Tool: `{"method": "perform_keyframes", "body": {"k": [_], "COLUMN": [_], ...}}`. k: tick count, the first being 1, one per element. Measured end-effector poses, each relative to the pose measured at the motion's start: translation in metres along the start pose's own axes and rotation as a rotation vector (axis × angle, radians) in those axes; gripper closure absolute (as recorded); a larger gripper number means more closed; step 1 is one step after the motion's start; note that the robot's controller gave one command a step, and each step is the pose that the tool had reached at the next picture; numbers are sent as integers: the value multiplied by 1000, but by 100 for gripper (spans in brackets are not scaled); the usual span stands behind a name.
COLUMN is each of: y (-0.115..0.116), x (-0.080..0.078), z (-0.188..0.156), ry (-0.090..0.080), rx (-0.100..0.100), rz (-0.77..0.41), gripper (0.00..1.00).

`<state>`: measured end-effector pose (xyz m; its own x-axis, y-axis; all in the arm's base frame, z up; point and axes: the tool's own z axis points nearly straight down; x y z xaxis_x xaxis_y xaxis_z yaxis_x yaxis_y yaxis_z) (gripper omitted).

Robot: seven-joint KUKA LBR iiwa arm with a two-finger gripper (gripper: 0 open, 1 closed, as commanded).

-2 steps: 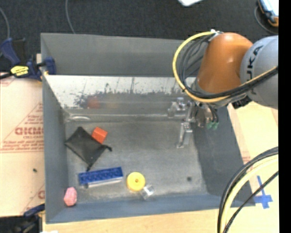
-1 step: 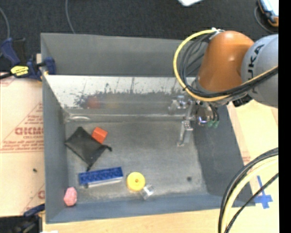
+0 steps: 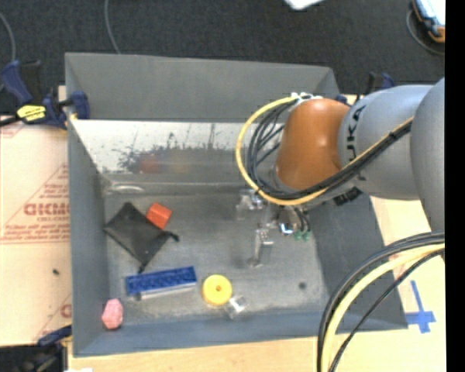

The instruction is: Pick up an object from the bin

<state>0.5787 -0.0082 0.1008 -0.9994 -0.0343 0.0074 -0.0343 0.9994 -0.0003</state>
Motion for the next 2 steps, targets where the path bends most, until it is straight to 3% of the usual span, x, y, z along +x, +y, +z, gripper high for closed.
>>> {"method": "perform_keyframes", "body": {"k": [1, 2], "y": [-8, 50], "x": [-13, -48], "z": [22, 28], "ry": [-13, -6], "rx": [1, 1], "rz": [96, -13], "gripper": [0, 0]}}
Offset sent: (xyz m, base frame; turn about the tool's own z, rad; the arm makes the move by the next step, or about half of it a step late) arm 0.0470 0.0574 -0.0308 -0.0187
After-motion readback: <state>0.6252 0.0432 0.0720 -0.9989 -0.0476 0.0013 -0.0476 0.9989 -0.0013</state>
